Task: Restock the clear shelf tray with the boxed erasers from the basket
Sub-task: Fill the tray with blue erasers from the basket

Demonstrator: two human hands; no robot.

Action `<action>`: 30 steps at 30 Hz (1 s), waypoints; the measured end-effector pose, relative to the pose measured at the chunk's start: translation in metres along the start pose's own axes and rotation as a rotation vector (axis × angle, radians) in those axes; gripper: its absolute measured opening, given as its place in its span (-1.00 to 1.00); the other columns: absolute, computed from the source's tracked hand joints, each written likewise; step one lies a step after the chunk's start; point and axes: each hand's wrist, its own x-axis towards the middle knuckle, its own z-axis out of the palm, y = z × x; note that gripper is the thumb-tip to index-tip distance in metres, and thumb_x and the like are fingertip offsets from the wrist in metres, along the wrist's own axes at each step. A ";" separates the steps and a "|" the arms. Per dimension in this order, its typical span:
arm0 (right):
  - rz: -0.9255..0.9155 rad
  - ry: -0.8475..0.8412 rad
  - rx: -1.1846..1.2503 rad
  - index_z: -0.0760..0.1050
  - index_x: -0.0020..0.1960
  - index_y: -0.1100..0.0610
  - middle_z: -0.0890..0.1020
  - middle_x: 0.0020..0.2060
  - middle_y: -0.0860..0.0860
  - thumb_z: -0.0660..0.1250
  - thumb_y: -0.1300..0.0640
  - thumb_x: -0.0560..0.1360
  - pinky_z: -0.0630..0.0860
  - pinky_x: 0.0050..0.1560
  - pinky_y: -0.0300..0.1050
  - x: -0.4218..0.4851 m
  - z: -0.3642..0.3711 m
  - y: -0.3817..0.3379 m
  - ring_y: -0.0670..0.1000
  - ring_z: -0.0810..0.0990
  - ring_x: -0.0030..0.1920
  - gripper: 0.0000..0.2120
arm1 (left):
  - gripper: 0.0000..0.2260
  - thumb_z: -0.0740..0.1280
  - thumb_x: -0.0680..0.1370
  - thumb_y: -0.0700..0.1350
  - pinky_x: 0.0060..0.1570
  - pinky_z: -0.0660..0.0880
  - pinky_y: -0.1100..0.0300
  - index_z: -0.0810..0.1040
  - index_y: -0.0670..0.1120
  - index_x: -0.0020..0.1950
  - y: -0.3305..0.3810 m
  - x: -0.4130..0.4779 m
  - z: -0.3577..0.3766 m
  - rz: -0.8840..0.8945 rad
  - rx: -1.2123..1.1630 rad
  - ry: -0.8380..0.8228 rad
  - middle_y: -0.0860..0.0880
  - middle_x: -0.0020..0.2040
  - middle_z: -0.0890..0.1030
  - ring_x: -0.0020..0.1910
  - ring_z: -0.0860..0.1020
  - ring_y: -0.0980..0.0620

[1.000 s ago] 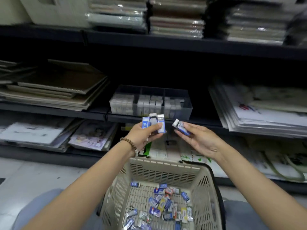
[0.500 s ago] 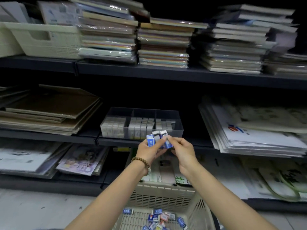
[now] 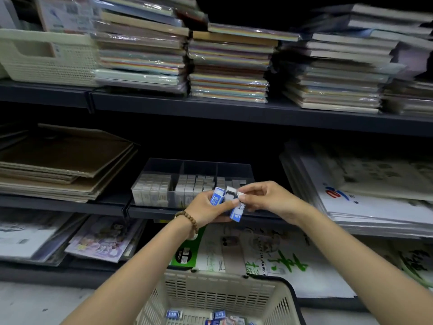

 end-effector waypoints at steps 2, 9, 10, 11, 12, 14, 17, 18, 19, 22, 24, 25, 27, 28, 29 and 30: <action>-0.019 0.010 -0.001 0.56 0.05 0.23 0.65 -0.23 0.03 0.39 0.29 0.45 0.56 -0.23 -0.32 0.008 -0.012 -0.004 -0.18 0.63 -0.28 -0.82 | -0.87 0.37 0.51 -0.13 -0.24 0.59 0.29 0.57 -0.19 -0.05 0.002 0.009 0.002 -0.041 -0.112 0.051 -0.09 -0.14 0.68 -0.19 0.67 0.07; -0.145 0.261 -0.342 0.54 0.11 0.24 0.60 -0.09 0.08 0.39 0.27 0.46 0.50 -0.20 -0.38 0.047 -0.059 0.002 -0.05 0.58 -0.16 -0.77 | -0.85 0.28 0.57 -0.19 -0.27 0.59 0.30 0.50 -0.28 0.00 0.008 0.033 -0.018 -0.090 -0.358 0.155 -0.11 -0.11 0.68 -0.19 0.68 -0.01; -0.139 0.263 -0.400 0.55 0.11 0.21 0.59 -0.09 0.06 0.40 0.25 0.46 0.47 -0.19 -0.40 0.053 -0.061 0.006 -0.02 0.57 -0.12 -0.77 | -0.83 0.29 0.56 -0.18 -0.29 0.59 0.30 0.50 -0.30 0.02 0.007 0.035 -0.021 -0.094 -0.369 0.158 -0.14 -0.08 0.68 -0.17 0.68 -0.03; -0.132 0.251 -0.437 0.55 0.10 0.20 0.59 -0.09 0.04 0.40 0.24 0.46 0.46 -0.19 -0.40 0.059 -0.060 0.012 -0.01 0.56 -0.10 -0.77 | -0.81 0.30 0.55 -0.18 -0.30 0.58 0.31 0.50 -0.31 0.05 0.007 0.038 -0.022 -0.098 -0.374 0.156 -0.16 -0.05 0.68 -0.16 0.68 -0.04; -0.125 0.232 -0.468 0.55 0.10 0.18 0.58 -0.08 0.02 0.41 0.23 0.45 0.47 -0.17 -0.36 0.065 -0.059 0.018 -0.01 0.56 -0.09 -0.78 | -0.79 0.31 0.55 -0.18 -0.30 0.57 0.32 0.49 -0.32 0.06 0.006 0.040 -0.024 -0.104 -0.376 0.152 -0.18 -0.02 0.68 -0.14 0.68 -0.05; -0.103 0.193 -0.504 0.55 0.08 0.13 0.57 -0.08 -0.02 0.41 0.21 0.45 0.49 -0.06 -0.23 0.075 -0.054 0.029 -0.03 0.56 -0.07 -0.79 | -0.77 0.33 0.53 -0.19 -0.32 0.57 0.33 0.48 -0.32 0.08 0.005 0.043 -0.025 -0.118 -0.394 0.138 -0.17 -0.05 0.69 -0.14 0.68 -0.05; -0.096 0.176 -0.521 0.55 0.10 0.07 0.57 -0.08 -0.06 0.43 0.18 0.44 0.46 -0.04 -0.23 0.085 -0.049 0.044 -0.08 0.55 -0.06 -0.76 | -0.75 0.37 0.49 -0.17 -0.34 0.56 0.34 0.50 -0.30 0.09 0.005 0.046 -0.026 -0.127 -0.390 0.127 -0.13 -0.09 0.70 -0.13 0.68 -0.05; -0.103 0.179 -0.538 0.56 0.09 0.05 0.57 -0.08 -0.07 0.44 0.15 0.43 0.44 -0.04 -0.25 0.086 -0.049 0.047 -0.09 0.54 -0.06 -0.76 | -0.75 0.37 0.49 -0.17 -0.35 0.56 0.34 0.51 -0.30 0.08 0.004 0.047 -0.025 -0.126 -0.388 0.127 -0.12 -0.10 0.70 -0.12 0.68 -0.05; -0.114 0.186 -0.555 0.57 0.08 0.03 0.57 -0.07 -0.08 0.45 0.14 0.43 0.42 -0.03 -0.25 0.088 -0.049 0.051 -0.09 0.53 -0.04 -0.77 | -0.75 0.38 0.48 -0.16 -0.34 0.56 0.34 0.52 -0.29 0.07 0.003 0.048 -0.024 -0.124 -0.385 0.127 -0.11 -0.10 0.70 -0.11 0.68 -0.05; -0.178 0.216 -0.568 0.61 0.00 0.04 0.52 -0.06 -0.06 0.49 0.13 0.38 0.41 0.01 -0.24 0.090 -0.049 0.057 -0.06 0.49 -0.02 -0.80 | -0.77 0.40 0.48 -0.16 -0.31 0.57 0.34 0.53 -0.28 0.04 -0.001 0.050 -0.022 -0.114 -0.357 0.140 -0.09 -0.12 0.70 -0.10 0.68 -0.06; -0.198 0.229 -0.548 0.63 -0.04 0.04 0.48 -0.14 -0.10 0.50 0.14 0.36 0.40 -0.09 -0.29 0.090 -0.046 0.060 -0.06 0.47 -0.08 -0.82 | -0.74 0.42 0.46 -0.14 -0.31 0.57 0.34 0.52 -0.28 0.05 -0.002 0.051 -0.019 -0.110 -0.334 0.155 -0.13 -0.08 0.67 -0.11 0.68 -0.05; -0.200 0.237 -0.542 0.63 -0.06 0.01 0.48 -0.18 -0.13 0.50 0.13 0.36 0.39 -0.14 -0.33 0.091 -0.045 0.062 -0.08 0.47 -0.12 -0.83 | -0.72 0.43 0.45 -0.14 -0.32 0.56 0.34 0.52 -0.27 0.06 -0.003 0.052 -0.018 -0.110 -0.328 0.157 -0.14 -0.08 0.66 -0.12 0.68 -0.05; -0.197 0.255 -0.541 0.62 -0.09 -0.03 0.49 -0.22 -0.18 0.51 0.10 0.35 0.36 -0.21 -0.36 0.091 -0.043 0.064 -0.10 0.47 -0.16 -0.84 | -0.70 0.44 0.44 -0.11 -0.34 0.55 0.35 0.52 -0.25 0.07 -0.005 0.052 -0.016 -0.110 -0.303 0.150 -0.12 -0.14 0.69 -0.15 0.68 -0.04; -0.192 0.259 -0.549 0.62 -0.08 -0.03 0.50 -0.22 -0.19 0.51 0.08 0.35 0.36 -0.21 -0.34 0.092 -0.043 0.065 -0.11 0.47 -0.16 -0.84 | -0.71 0.45 0.43 -0.10 -0.35 0.55 0.35 0.52 -0.23 0.05 -0.006 0.051 -0.015 -0.110 -0.282 0.145 -0.09 -0.20 0.70 -0.16 0.68 -0.03; -0.186 0.261 -0.562 0.63 -0.06 -0.02 0.51 -0.21 -0.18 0.51 0.07 0.36 0.37 -0.20 -0.31 0.092 -0.043 0.065 -0.11 0.47 -0.15 -0.83 | -0.72 0.45 0.42 -0.10 -0.36 0.55 0.35 0.53 -0.21 0.03 -0.007 0.051 -0.014 -0.112 -0.268 0.140 -0.07 -0.24 0.70 -0.18 0.68 -0.02; -0.181 0.262 -0.576 0.63 -0.04 -0.01 0.52 -0.19 -0.16 0.50 0.05 0.36 0.38 -0.17 -0.26 0.092 -0.043 0.066 -0.10 0.47 -0.14 -0.82 | -0.73 0.46 0.41 -0.10 -0.36 0.55 0.35 0.54 -0.19 0.01 -0.009 0.051 -0.014 -0.116 -0.266 0.138 -0.07 -0.26 0.70 -0.19 0.68 -0.01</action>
